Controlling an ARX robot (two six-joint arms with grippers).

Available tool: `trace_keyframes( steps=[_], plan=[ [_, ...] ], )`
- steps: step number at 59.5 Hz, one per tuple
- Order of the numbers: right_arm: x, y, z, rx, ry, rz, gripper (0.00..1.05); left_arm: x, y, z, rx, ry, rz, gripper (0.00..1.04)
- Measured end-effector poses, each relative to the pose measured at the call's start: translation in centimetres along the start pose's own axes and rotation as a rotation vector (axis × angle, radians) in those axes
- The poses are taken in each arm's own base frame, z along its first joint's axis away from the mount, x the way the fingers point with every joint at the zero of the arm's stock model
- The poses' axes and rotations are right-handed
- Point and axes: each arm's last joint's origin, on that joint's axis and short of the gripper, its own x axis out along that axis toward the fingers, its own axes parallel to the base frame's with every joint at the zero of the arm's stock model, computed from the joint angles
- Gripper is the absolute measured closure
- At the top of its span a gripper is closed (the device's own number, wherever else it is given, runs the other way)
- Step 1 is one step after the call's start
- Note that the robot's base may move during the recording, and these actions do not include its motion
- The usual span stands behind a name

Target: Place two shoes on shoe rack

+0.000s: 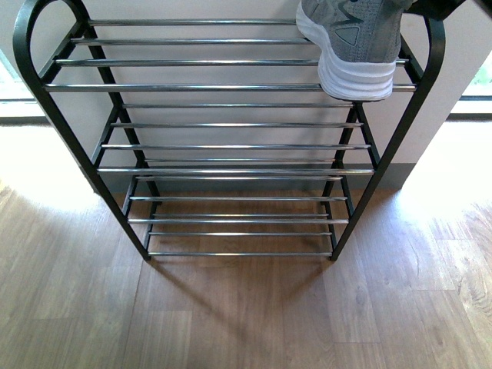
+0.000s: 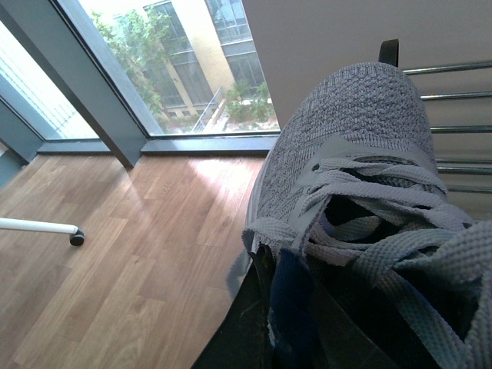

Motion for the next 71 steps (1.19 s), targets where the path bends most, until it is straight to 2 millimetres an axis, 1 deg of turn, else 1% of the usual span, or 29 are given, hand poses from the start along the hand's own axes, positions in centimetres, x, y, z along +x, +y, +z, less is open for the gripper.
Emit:
trace_keyframes(
  steps=[1, 3, 5, 6, 8, 9, 11, 12, 16, 17, 18, 21, 22, 26, 27, 32, 38, 40, 44, 46, 52, 57, 71],
  plan=[
    [-0.4, 0.1, 0.2, -0.008, -0.001, 0.009, 0.78, 0.0, 0.0, 0.0, 0.000, 0.000, 0.000, 1.03],
    [-0.9, 0.1, 0.4, -0.023, 0.000, 0.020, 0.75, 0.0, 0.0, 0.0, 0.000, 0.000, 0.000, 1.03],
    [-2.1, 0.0, 1.1, -0.038, -0.013, 0.037, 0.67, 0.0, 0.0, 0.0, 0.000, 0.000, 0.000, 1.03],
    [-3.0, -0.1, 1.6, -0.060, -0.031, 0.041, 0.62, 0.0, 0.0, 0.0, 0.000, 0.000, 0.000, 1.03],
    [-4.4, -0.3, 2.4, -0.089, -0.042, 0.062, 0.55, 0.0, 0.0, 0.0, 0.000, 0.000, 0.000, 1.03],
    [-5.5, -0.5, 3.0, -0.111, -0.061, 0.069, 0.50, 0.0, 0.0, 0.0, 0.000, 0.000, 0.000, 1.03],
    [-6.8, -1.0, 3.9, -0.141, -0.104, 0.069, 0.43, 0.0, 0.0, 0.0, 0.000, 0.000, 0.000, 1.03],
    [-7.7, -1.6, 4.6, -0.168, -0.139, 0.079, 0.38, 0.0, 0.0, 0.0, 0.000, 0.000, 0.000, 1.03],
    [-9.4, -3.1, 6.0, -0.236, -0.252, 0.061, 0.27, 0.0, 0.0, 0.0, 0.000, 0.000, 0.000, 1.03],
    [-9.9, -3.7, 6.4, -0.259, -0.300, 0.053, 0.24, 0.0, 0.0, 0.0, 0.000, 0.000, 0.000, 1.03],
    [-10.4, -4.4, 6.9, -0.286, -0.338, 0.081, 0.24, 0.0, 0.0, 0.0, 0.000, 0.000, 0.000, 1.03],
    [-11.6, -6.6, 7.6, -0.394, -0.445, 0.235, 0.35, 0.0, 0.0, 0.0, 0.000, 0.000, 0.000, 1.03],
    [-12.3, -7.6, 7.5, -0.465, -0.506, 0.275, 0.40, 0.0, 0.0, 0.0, 0.000, 0.000, 0.000, 1.03],
    [-13.1, -9.1, 6.8, -0.545, -0.579, 0.324, 0.49, 0.0, 0.0, 0.0, 0.000, 0.000, 0.000, 1.03],
    [-13.5, -9.9, 6.2, -0.579, -0.609, 0.338, 0.54, 0.0, 0.0, 0.0, 0.000, 0.000, 0.000, 1.03],
    [-13.8, -11.7, 4.4, -0.637, -0.621, 0.346, 0.66, 0.0, 0.0, 0.0, 0.000, 0.000, -0.002, 1.03],
    [-13.6, -14.0, 2.3, -0.681, -0.588, 0.331, 0.82, 0.0, 0.0, 0.0, 0.000, 0.000, -0.001, 1.03],
    [-13.7, -14.5, 1.9, -0.685, -0.582, 0.327, 0.86, 0.0, 0.0, 0.0, 0.000, 0.000, -0.001, 1.03],
    [-13.9, -15.7, 1.0, -0.692, -0.578, 0.318, 0.96, 0.0, 0.0, 0.0, 0.000, 0.000, -0.001, 1.03],
    [-14.2, -16.4, 0.6, -0.693, -0.583, 0.314, 1.03, 0.0, 0.0, 0.0, 0.000, 0.000, 0.000, 1.03],
    [-15.2, -18.8, -0.4, -0.704, -0.592, 0.319, 1.03, 0.0, 0.0, 0.0, 0.000, 0.000, 0.000, 1.03],
    [-15.7, -20.2, -1.5, -0.703, -0.586, 0.308, 1.03, 0.0, 0.0, 0.0, 0.000, 0.000, 0.000, 1.03],
    [-16.7, -21.8, -3.0, -0.702, -0.592, 0.310, 1.03, 0.0, 0.0, 0.0, 0.000, 0.000, 0.000, 1.03]
  ],
)
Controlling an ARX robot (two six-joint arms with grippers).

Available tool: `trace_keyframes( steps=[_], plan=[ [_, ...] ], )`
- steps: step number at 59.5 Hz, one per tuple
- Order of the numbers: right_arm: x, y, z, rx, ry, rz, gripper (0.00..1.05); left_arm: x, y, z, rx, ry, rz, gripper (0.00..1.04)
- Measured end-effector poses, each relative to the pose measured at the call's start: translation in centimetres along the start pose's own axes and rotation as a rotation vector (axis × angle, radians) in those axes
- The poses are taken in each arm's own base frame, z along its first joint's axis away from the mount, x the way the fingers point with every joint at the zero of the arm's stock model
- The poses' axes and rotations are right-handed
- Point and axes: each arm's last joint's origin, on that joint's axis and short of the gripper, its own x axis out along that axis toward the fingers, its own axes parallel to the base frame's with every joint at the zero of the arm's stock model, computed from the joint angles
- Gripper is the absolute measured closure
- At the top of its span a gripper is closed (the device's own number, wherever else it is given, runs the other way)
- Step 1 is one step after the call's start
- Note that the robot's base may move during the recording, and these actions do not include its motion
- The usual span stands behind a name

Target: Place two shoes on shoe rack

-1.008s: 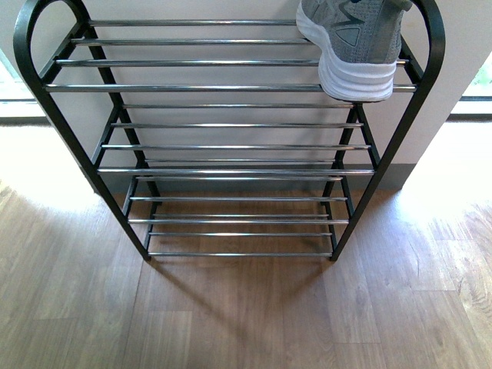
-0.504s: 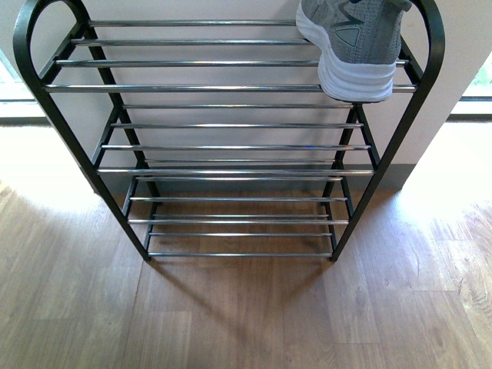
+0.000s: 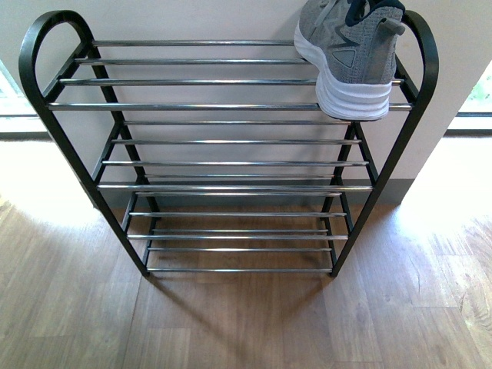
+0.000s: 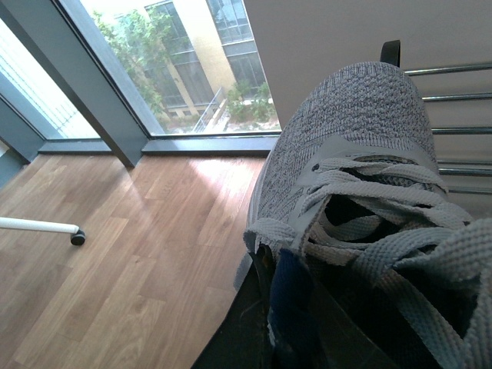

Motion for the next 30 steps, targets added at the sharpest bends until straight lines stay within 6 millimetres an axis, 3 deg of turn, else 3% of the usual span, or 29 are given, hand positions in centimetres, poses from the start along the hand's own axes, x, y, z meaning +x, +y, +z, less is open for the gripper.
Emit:
trace_keyframes(
  steps=[30],
  plan=[
    [-3.5, 0.0, -1.7, 0.000, 0.004, 0.000, 1.03, 0.0, 0.0, 0.0, 0.000, 0.000, 0.000, 1.03]
  ],
)
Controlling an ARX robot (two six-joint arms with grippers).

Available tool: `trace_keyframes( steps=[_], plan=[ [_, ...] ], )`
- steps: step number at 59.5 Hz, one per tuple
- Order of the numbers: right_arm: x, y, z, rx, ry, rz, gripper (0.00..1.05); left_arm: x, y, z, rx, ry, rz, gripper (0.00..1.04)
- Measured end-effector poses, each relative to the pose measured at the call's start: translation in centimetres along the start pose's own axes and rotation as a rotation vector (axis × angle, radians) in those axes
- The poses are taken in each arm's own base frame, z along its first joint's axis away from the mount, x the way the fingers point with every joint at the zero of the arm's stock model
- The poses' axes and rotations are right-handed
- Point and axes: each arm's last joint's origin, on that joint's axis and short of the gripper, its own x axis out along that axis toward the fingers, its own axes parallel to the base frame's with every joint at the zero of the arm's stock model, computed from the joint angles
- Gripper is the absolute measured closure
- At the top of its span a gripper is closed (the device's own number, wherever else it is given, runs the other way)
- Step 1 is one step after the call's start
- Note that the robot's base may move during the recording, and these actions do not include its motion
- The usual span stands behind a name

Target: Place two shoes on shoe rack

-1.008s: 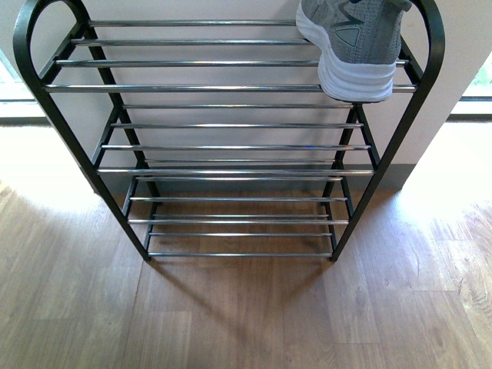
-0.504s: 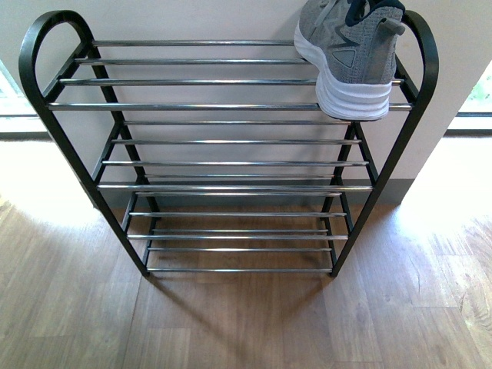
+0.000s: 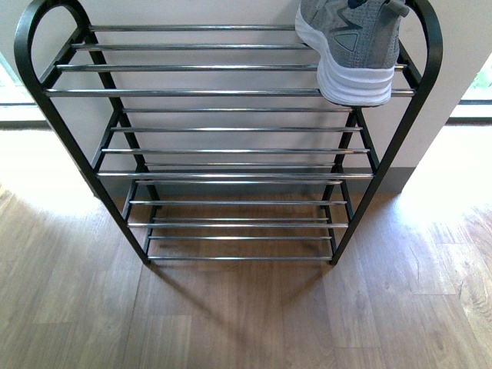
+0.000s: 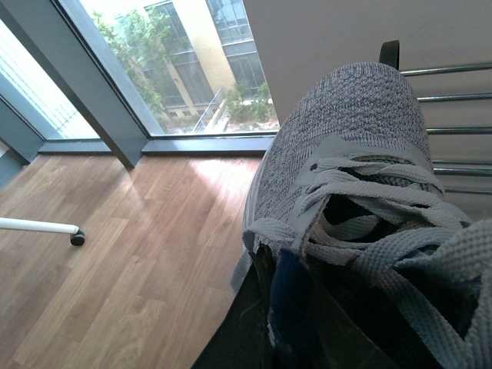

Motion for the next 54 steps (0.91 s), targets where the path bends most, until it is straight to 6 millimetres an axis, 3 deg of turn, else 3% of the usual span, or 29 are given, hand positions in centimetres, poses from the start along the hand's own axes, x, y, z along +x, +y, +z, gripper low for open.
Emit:
trace_keyframes(
  steps=[12, 54],
  plan=[
    [-0.9, 0.0, -0.7, 0.000, -0.016, 0.002, 1.03, 0.0, 0.0, 0.0, 0.000, 0.000, 0.000, 1.03],
    [-3.2, 0.0, -0.3, 0.000, -0.031, 0.002, 1.03, 0.0, 0.0, 0.0, 0.000, 0.000, 0.000, 1.03]
  ],
)
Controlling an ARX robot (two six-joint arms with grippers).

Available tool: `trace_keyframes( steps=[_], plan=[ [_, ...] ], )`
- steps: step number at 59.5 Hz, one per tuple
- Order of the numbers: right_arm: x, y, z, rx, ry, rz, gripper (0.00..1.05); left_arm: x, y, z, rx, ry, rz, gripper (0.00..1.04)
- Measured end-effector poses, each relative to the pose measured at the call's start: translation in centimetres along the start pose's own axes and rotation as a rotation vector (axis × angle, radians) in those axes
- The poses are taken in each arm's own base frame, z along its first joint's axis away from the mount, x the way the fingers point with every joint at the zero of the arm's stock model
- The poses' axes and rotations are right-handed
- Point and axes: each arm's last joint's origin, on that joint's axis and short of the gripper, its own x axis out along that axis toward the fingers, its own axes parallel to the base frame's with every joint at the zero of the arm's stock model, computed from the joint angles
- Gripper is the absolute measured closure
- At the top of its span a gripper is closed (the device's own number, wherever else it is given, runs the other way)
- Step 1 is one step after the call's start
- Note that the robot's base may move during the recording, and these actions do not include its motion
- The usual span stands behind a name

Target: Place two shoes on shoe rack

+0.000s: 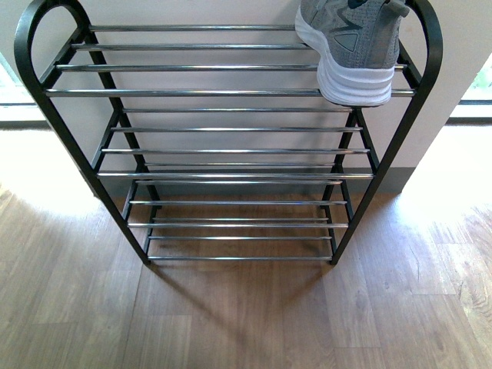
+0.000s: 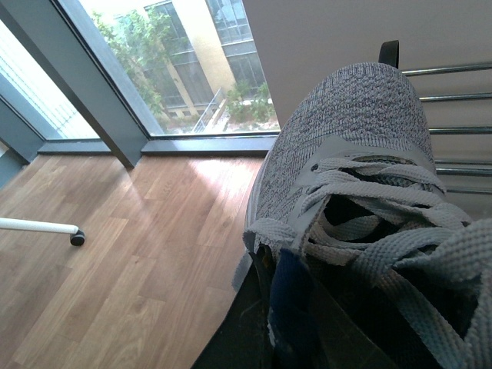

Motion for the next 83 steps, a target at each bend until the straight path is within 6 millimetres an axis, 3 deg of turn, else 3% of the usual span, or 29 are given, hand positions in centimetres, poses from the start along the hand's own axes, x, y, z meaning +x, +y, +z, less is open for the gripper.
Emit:
trace_keyframes(
  steps=[29, 47, 64, 74, 78, 83],
  plan=[
    [-1.7, 0.0, -0.3, 0.000, 0.008, -0.001, 1.03, 0.0, 0.0, 0.0, 0.000, 0.000, 0.000, 1.03],
    [-1.7, 0.0, -0.3, 0.000, 0.006, -0.002, 1.03, 0.0, 0.0, 0.0, 0.000, 0.000, 0.000, 1.03],
    [-1.7, 0.0, -0.3, -0.002, 0.005, 0.002, 0.59, 0.0, 0.0, 0.0, 0.000, 0.001, 0.004, 1.03],
    [-1.7, 0.0, -0.3, -0.002, 0.006, -0.004, 0.27, 0.1, -0.2, 0.0, -0.046, 0.027, 0.007, 1.03],
    [-1.7, 0.0, -0.3, -0.002, 0.006, -0.006, 0.17, 0.5, -1.3, 1.2, -0.138, 0.052, -0.052, 1.03],
    [-1.7, 0.0, -0.3, -0.002, 0.006, -0.003, 0.08, 2.0, -3.2, 4.0, -0.271, 0.091, -0.151, 1.03]
  ],
)
